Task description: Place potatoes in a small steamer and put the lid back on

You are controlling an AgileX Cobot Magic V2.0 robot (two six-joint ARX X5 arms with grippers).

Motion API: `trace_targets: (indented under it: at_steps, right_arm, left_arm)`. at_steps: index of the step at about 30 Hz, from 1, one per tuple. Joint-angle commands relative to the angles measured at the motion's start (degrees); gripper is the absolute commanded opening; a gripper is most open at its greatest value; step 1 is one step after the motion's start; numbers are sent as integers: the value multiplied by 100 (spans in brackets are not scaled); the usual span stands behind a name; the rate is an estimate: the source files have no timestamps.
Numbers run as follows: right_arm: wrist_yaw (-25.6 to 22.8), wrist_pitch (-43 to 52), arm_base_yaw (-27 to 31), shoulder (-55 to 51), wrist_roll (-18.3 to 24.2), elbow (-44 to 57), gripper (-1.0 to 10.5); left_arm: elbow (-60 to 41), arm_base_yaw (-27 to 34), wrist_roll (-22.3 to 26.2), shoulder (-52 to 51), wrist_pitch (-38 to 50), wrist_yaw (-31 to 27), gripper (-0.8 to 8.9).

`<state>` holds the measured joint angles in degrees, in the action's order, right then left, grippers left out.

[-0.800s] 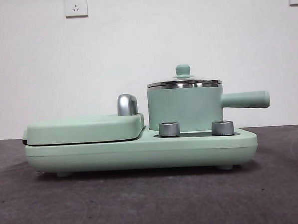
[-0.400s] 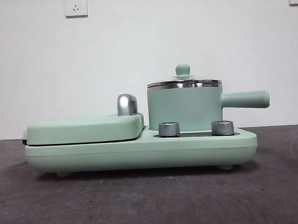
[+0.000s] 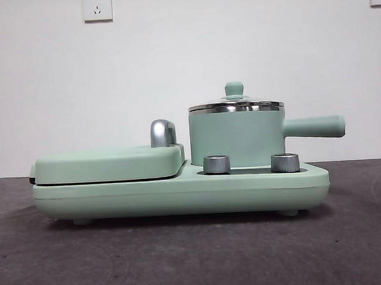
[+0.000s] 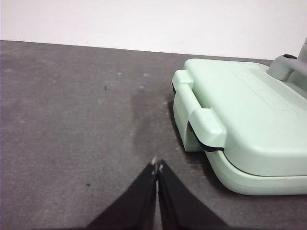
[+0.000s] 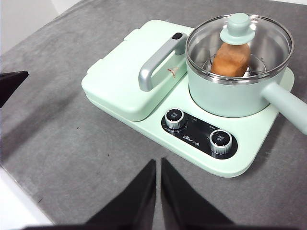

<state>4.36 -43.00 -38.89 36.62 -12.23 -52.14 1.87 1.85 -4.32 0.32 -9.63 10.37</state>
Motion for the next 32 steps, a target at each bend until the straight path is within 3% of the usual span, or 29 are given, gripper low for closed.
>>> trace_targets:
  at_steps: [1, 3, 5, 10, 13, 18, 26, 32]
  right_arm:
    - [9, 63, -35, 28, 31, -39, 13]
    - [-52, 271, 11, -68, 44, 74, 13]
    - [-459, 699, 295, -389, 225, 363, 13]
    - [-109, 2352, 1685, -1895, 332, 2124, 13]
    - [-289, 2973, 2503, -2800, 374, 3211, 13]
    - [-501, 3003, 3447, -3637, 525, 4315, 13]
    - [-420, 3139, 3663, -3641, 540, 5108, 13]
    - [-426, 3340, 3635, -3641, 546, 5149, 13]
  left_arm:
    - [-85, 0, -48, -2, 57, -9, 6]
    - [-85, 2, -48, -2, 61, -9, 6]
    - [-85, 0, -48, -2, 61, -9, 6]
    - [-85, 0, -48, -2, 61, -9, 6]
    - [-85, 0, -48, -2, 59, -4, 6]
    - [-83, 2, -48, -2, 68, -7, 6]
    - [-83, 0, -48, -7, 59, -7, 6]
    - [-81, 0, -48, -7, 63, -7, 6]
